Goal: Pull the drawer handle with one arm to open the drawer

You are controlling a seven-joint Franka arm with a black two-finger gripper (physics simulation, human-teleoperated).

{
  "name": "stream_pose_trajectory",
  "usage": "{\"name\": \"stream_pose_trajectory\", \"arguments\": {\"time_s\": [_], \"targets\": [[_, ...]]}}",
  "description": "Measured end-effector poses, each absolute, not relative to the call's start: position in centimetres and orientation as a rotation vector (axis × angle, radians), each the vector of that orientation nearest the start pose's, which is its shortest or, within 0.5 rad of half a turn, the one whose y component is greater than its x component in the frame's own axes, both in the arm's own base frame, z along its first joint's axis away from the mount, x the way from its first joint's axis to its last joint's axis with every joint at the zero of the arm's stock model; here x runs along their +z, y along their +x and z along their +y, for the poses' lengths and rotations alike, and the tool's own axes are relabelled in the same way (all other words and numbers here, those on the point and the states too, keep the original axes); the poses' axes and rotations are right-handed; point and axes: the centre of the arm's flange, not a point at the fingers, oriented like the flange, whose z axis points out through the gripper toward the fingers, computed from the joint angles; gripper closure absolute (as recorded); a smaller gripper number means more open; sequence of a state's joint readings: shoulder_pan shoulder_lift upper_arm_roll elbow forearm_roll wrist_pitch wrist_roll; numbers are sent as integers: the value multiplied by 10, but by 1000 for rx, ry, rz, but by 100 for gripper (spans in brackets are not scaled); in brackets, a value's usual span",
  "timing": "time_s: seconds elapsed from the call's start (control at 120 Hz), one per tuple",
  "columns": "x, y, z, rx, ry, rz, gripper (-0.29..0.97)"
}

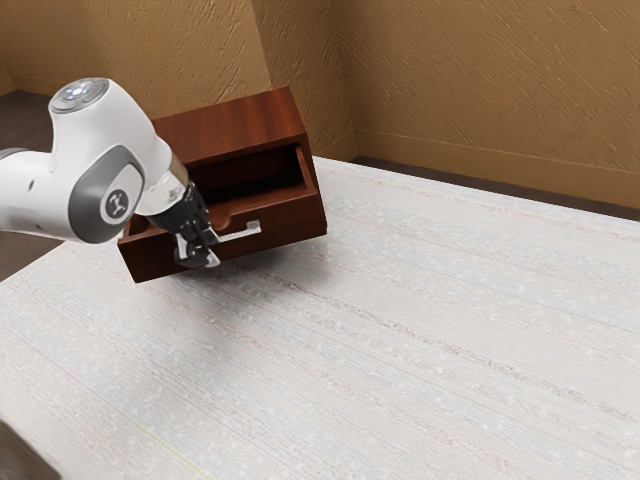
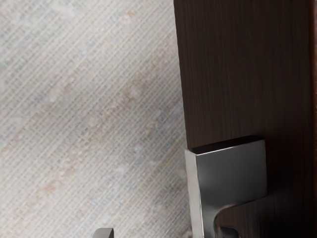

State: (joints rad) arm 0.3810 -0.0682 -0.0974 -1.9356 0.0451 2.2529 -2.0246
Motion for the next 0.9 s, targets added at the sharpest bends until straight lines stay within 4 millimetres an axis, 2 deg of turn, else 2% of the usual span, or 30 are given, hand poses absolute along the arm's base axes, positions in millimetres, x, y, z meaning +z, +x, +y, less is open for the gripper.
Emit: {"name": "stream_pose_trajectory", "arguments": {"time_s": [0.267, 0.417, 0.6, 0.7, 0.825, 0.9], "targets": [[560, 551, 160, 437, 1197, 2583, 51], [580, 547, 148, 498, 1231, 2545, 51], [629, 535, 139, 591, 1229, 2476, 50], [679, 530, 136, 605, 1236, 2454, 32], [747, 515, 94, 500, 1373, 2421, 18], [764, 500, 55, 386, 1542, 2383, 12]]}}
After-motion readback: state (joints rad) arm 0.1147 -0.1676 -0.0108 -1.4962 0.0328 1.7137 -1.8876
